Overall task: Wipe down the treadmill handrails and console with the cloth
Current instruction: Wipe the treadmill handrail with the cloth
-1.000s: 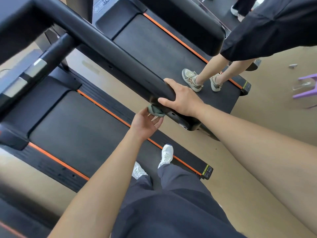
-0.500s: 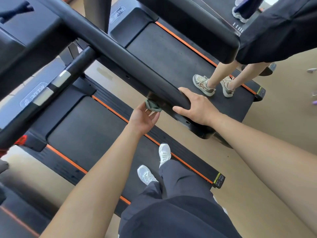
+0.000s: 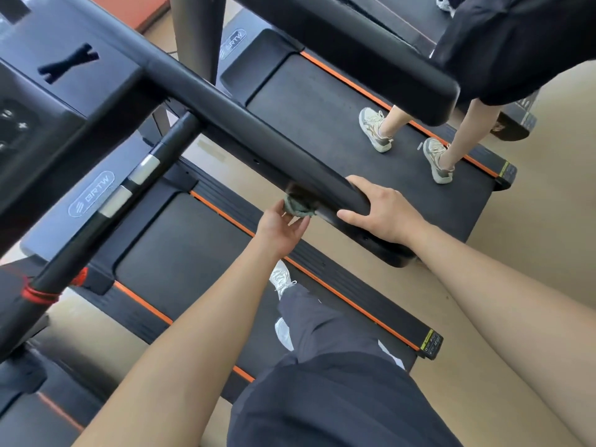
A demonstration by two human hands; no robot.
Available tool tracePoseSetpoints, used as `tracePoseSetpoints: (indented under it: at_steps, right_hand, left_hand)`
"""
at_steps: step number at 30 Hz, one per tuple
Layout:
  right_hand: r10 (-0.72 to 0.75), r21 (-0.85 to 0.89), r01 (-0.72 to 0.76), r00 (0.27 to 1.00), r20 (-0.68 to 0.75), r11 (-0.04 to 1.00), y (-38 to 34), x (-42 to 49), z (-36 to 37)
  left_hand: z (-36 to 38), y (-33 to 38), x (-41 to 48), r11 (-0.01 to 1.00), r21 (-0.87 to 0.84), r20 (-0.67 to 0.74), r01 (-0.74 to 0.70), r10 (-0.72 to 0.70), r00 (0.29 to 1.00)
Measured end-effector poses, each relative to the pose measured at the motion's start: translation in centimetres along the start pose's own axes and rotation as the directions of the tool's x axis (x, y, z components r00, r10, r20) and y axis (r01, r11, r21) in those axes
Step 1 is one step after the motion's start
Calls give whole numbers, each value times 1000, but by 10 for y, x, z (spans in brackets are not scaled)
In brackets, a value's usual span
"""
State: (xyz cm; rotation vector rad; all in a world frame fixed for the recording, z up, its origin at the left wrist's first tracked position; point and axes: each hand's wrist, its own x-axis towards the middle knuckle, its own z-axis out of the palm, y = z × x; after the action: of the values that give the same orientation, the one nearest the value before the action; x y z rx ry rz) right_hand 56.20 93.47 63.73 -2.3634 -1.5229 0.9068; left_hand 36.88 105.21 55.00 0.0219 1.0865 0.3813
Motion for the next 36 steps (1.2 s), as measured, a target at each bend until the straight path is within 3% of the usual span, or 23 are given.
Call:
tracePoseSetpoints:
  at_steps: [5,9,15,20,23,27,36]
  right_hand:
    - [13,-13,-13,999,-31,1000,-4,-5,-1]
    - [47,-4,-48,999,-16,999,-5,-4,0]
    - [101,66,-105,993,60,992,-16,11,-4]
    - [12,213,2,998,-66,977,-69,60,-13]
    - [-4,302,23,998,-63,953,-93,97,-15]
    - [-44,304,14,995,91,953,-105,115,-5]
    - [-34,305,8,996,79,952,-96,111,-4]
  left_hand:
    - [1,47,-7,994,-57,-55,-95,92,994]
    - [5,82,-12,990,23,-100,-139,141,985]
    - [6,79,-9,982,160,-130,-97,118,984]
    - [7,60,-7,970,242,-119,-22,53,992]
    - [7,60,-10,963,268,-138,-18,57,989]
    - [5,79,-6,979,182,-188,-95,130,973]
    - [15,130,-9,956,-38,-272,-291,271,923]
